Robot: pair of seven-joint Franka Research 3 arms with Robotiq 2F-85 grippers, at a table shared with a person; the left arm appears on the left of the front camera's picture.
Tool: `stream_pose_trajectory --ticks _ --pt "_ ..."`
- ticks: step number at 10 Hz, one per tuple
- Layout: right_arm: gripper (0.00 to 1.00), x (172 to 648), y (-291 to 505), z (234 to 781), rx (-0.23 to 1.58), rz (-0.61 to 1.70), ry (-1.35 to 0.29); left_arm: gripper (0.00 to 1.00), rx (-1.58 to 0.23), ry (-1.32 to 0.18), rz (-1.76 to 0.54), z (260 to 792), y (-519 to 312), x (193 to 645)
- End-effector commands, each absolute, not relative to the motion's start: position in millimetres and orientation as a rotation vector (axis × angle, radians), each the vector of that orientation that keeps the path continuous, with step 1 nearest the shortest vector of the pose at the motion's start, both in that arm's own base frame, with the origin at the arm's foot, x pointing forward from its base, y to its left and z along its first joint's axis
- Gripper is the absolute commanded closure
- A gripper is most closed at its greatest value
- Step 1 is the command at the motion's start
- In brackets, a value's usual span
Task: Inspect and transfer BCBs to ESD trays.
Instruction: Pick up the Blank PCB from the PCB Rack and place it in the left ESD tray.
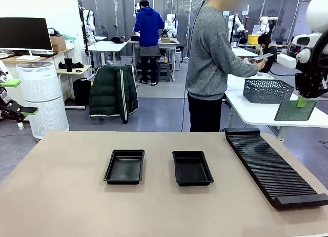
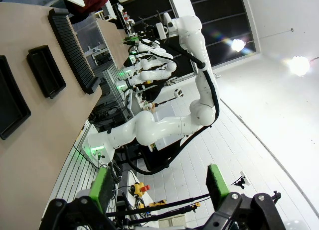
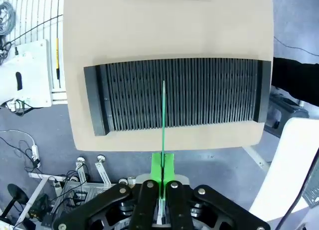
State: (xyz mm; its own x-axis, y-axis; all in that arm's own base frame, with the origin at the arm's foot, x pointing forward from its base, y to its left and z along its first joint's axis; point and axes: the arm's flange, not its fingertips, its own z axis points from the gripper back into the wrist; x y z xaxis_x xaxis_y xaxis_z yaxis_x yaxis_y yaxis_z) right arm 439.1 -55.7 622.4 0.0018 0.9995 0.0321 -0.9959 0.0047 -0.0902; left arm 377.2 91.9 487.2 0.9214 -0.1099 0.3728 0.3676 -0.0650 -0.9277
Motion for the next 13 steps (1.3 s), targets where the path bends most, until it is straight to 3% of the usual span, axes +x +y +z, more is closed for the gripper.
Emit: stream_pose_trajectory --ticks 1,13 --pt "1.00 432 -58 643 -0.059 1.538 -0.070 0.00 -1.590 -0.208 -0.396 489 93 377" --pt "1.00 426 -64 659 -0.054 1.551 -0.111 0.00 -1.590 -0.208 -0.396 489 93 377"
